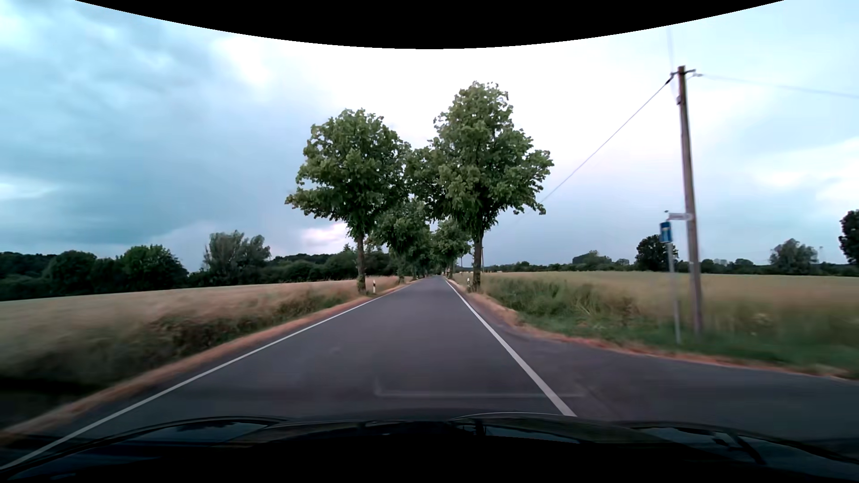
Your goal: Follow the waypoints while adhering to traffic rules and regulations
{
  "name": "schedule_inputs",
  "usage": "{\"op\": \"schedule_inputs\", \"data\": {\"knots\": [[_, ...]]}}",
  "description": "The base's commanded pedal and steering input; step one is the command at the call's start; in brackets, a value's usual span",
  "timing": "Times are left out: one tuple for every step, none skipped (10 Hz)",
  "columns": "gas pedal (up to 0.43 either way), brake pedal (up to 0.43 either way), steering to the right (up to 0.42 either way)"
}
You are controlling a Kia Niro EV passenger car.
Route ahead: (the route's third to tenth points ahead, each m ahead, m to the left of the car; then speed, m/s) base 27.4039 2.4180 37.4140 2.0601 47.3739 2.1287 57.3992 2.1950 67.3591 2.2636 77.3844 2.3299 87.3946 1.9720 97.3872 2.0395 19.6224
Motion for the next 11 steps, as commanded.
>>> {"op": "schedule_inputs", "data": {"knots": [[0.197,0.000,-0.005],[0.197,0.000,-0.004],[0.197,0.000,-0.004],[0.197,0.000,-0.004],[0.197,0.000,-0.004],[0.197,0.000,-0.003],[0.209,0.000,-0.003],[0.209,0.000,-0.003],[0.209,0.000,-0.004],[0.209,0.000,-0.005],[0.209,0.000,-0.005]]}}
